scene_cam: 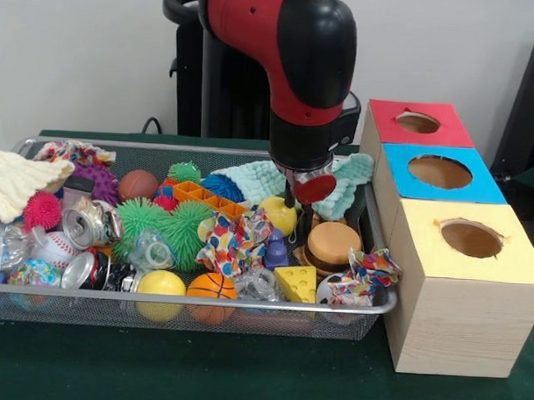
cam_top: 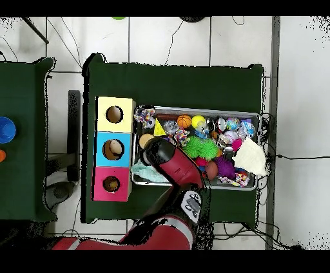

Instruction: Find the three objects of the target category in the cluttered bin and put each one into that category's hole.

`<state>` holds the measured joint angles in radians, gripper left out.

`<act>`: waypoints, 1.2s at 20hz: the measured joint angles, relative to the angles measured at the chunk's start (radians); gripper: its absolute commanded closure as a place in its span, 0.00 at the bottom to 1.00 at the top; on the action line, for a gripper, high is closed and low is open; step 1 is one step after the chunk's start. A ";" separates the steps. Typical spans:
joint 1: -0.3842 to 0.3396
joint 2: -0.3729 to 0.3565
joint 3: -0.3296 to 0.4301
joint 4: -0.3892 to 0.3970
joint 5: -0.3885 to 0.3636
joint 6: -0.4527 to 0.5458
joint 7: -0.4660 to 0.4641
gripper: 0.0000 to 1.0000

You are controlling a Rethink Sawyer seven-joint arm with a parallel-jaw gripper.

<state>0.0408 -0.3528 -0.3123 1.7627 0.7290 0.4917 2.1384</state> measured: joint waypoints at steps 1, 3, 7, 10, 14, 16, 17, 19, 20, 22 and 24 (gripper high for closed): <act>-0.007 -0.003 0.005 0.000 0.000 0.005 0.000 0.00; -0.032 -0.012 0.024 0.003 0.000 0.026 0.000 0.00; -0.066 -0.018 0.053 0.013 0.003 0.033 0.000 0.00; -0.092 -0.023 0.077 0.024 0.012 0.035 0.000 0.00; -0.123 -0.025 0.106 0.042 0.024 0.051 0.000 0.00; -0.131 -0.023 0.121 0.049 0.025 0.060 0.000 0.00; -0.134 -0.021 0.130 0.053 0.025 0.062 0.000 0.00; -0.137 -0.014 0.146 0.057 0.026 0.061 0.000 0.00; -0.137 -0.012 0.149 0.057 0.026 0.061 0.000 0.00; -0.142 -0.004 0.165 0.056 0.029 0.049 0.000 0.00; -0.147 0.001 0.168 0.056 0.029 0.039 0.000 0.00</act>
<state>-0.1064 -0.3523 -0.1442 1.8184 0.7581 0.5309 2.1384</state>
